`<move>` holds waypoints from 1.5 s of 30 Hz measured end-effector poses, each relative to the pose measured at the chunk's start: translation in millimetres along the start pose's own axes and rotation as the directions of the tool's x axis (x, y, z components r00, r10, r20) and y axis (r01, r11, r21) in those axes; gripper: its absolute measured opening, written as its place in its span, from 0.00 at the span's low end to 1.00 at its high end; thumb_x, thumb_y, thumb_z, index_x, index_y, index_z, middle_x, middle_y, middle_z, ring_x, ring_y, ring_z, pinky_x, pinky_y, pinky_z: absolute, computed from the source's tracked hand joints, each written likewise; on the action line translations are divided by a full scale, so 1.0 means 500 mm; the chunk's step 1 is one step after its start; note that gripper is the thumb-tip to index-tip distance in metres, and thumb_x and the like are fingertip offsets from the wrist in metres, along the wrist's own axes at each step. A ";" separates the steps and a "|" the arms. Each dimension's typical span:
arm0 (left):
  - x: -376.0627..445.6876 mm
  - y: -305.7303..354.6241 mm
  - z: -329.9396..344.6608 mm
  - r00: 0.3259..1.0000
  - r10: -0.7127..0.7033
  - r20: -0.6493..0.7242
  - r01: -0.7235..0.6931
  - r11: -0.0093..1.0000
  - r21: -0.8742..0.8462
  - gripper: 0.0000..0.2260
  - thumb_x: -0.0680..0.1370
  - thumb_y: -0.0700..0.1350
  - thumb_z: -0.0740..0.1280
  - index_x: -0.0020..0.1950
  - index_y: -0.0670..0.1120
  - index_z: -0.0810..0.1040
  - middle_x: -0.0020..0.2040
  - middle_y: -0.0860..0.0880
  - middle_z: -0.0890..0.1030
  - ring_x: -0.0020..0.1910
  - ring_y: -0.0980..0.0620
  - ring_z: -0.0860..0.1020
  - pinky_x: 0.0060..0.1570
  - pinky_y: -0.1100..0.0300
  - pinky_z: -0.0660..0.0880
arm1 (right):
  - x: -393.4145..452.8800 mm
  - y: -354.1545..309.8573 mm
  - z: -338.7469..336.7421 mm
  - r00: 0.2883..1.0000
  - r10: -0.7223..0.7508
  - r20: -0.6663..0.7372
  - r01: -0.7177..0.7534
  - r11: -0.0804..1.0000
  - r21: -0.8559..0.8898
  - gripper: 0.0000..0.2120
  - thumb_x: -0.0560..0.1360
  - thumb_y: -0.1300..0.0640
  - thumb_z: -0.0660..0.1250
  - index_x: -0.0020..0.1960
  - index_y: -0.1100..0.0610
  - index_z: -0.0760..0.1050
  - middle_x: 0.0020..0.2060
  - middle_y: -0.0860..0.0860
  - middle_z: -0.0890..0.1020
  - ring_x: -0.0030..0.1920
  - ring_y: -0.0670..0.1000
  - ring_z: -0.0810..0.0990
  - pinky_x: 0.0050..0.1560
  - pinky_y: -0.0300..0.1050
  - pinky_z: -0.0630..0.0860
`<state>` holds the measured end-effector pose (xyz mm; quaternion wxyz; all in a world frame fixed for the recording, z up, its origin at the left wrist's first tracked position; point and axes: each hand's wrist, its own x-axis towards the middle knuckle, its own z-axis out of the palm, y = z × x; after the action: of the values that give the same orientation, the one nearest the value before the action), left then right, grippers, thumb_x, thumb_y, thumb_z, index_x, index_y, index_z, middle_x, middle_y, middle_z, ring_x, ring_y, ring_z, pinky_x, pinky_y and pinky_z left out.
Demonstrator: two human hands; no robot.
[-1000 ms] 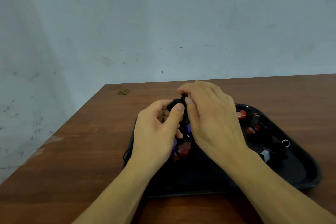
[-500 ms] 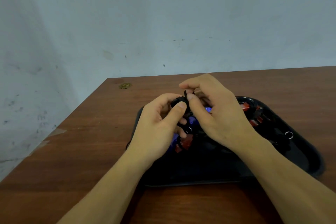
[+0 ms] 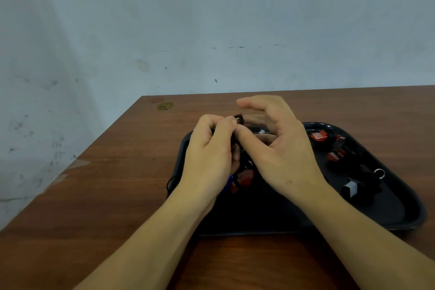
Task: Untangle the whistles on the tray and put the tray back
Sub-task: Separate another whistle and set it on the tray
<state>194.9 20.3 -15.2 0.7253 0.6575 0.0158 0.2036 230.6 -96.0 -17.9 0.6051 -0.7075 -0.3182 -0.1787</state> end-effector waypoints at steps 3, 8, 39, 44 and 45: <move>0.000 -0.002 0.002 0.999 -0.001 -0.037 0.001 1.000 0.012 0.12 0.82 0.45 0.61 0.52 0.35 0.72 0.30 0.44 0.71 0.30 0.48 0.69 0.28 0.56 0.66 | 0.002 0.002 0.001 0.994 0.110 -0.008 -0.110 0.994 0.008 0.08 0.76 0.57 0.72 0.53 0.47 0.79 0.45 0.45 0.84 0.46 0.44 0.84 0.45 0.39 0.81; 0.000 -0.003 0.004 0.999 0.004 -0.051 -0.004 1.000 -0.001 0.11 0.82 0.44 0.60 0.53 0.35 0.72 0.30 0.43 0.71 0.29 0.48 0.68 0.26 0.56 0.65 | 0.004 0.002 0.001 0.977 0.211 0.029 -0.213 0.956 0.201 0.07 0.77 0.61 0.71 0.49 0.50 0.82 0.43 0.49 0.86 0.43 0.49 0.85 0.39 0.40 0.81; -0.003 0.000 0.012 0.998 -0.044 -0.039 0.041 0.997 -0.073 0.08 0.82 0.40 0.52 0.48 0.46 0.69 0.29 0.46 0.67 0.26 0.51 0.64 0.25 0.57 0.57 | 0.000 0.002 0.003 0.943 0.280 0.178 -0.319 0.915 0.249 0.11 0.81 0.65 0.63 0.45 0.60 0.83 0.34 0.58 0.82 0.32 0.50 0.80 0.38 0.42 0.79; -0.004 -0.002 0.007 0.995 -0.073 -0.070 0.071 0.997 -0.036 0.07 0.83 0.44 0.54 0.46 0.51 0.65 0.32 0.47 0.69 0.25 0.53 0.66 0.25 0.57 0.59 | -0.004 -0.001 0.002 0.937 0.259 0.233 -0.315 0.916 0.248 0.09 0.80 0.58 0.67 0.48 0.62 0.83 0.35 0.55 0.84 0.33 0.49 0.83 0.36 0.35 0.78; -0.004 -0.002 0.008 0.994 -0.088 -0.071 0.087 0.996 -0.025 0.06 0.83 0.44 0.55 0.46 0.51 0.65 0.34 0.46 0.71 0.25 0.54 0.68 0.25 0.57 0.61 | -0.004 0.000 0.002 0.938 0.252 0.236 -0.307 0.923 0.233 0.08 0.79 0.57 0.68 0.48 0.62 0.83 0.35 0.53 0.84 0.33 0.48 0.83 0.36 0.36 0.78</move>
<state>194.5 15.7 -15.9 0.7396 0.6404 0.0686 0.1954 228.8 -95.5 -19.4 0.6788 -0.6723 -0.2942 0.0270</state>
